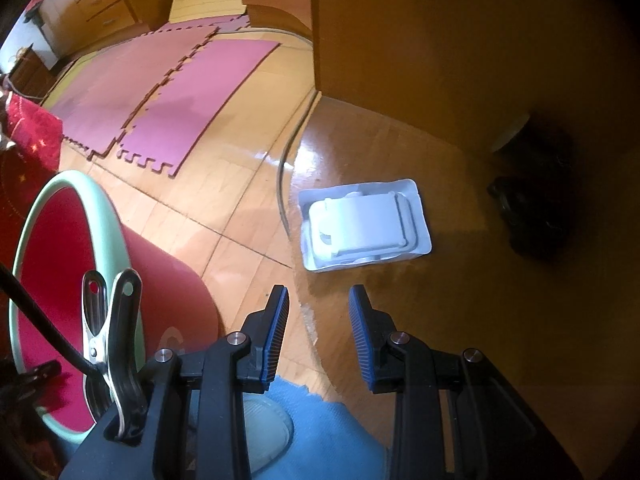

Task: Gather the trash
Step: 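Move the open right tool from the bucket toward the white plastic tray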

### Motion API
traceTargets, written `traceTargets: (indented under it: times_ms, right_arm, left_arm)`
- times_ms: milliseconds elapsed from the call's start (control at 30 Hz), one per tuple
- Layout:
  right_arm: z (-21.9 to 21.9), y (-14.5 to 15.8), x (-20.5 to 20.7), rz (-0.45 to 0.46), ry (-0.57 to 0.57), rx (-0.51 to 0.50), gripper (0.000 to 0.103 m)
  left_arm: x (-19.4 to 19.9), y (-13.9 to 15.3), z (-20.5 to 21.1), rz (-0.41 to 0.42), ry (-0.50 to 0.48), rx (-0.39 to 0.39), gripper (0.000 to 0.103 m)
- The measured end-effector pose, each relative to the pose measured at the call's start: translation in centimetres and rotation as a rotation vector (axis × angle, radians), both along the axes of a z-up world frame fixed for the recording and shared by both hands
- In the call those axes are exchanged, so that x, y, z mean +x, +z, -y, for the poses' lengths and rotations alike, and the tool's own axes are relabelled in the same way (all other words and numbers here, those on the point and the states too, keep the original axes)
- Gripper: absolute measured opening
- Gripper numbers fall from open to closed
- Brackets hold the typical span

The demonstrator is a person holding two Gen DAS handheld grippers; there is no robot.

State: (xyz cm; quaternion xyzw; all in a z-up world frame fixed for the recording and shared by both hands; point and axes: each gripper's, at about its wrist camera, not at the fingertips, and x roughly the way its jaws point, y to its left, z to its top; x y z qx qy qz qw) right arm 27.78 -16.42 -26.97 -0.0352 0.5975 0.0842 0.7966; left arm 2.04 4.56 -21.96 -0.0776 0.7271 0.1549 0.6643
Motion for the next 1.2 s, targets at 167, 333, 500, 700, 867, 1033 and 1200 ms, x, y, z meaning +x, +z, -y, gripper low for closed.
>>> traceTargets:
  times_ms: [167,333,500,700,867,1033,1200]
  right_arm:
    - [0.4,-0.6,0.4,-0.01,-0.025,0.003,0.032]
    - [0.8,-1.4,1.0,-0.016,-0.062,0.006,0.032]
    - [1.2,-2.0,1.7,-0.03,-0.107,0.037,0.032]
    - [2.2,-2.9,2.7,-0.077,-0.2,0.105,0.032]
    - [3.3,-4.1,3.3,-0.148,-0.302,0.171,0.032]
    - [3.9,-5.2,3.6,-0.2,-0.386,0.215,0.032]
    - [3.9,-5.7,3.9,-0.221,-0.411,0.204,0.032]
  left_arm:
    - [0.0,0.0,0.0,0.0,-0.001,0.0,0.036]
    - [0.0,0.0,0.0,0.001,0.0,0.001,0.036]
    - [0.0,0.0,0.0,0.0,0.0,0.0,0.036]
    - [0.0,0.0,0.0,0.0,0.0,0.0,0.036]
    - [0.0,0.0,0.0,0.0,-0.001,0.0,0.036]
    - [0.0,0.0,0.0,0.0,0.0,0.0,0.036]
    - [0.0,0.0,0.0,0.0,0.0,0.0,0.036]
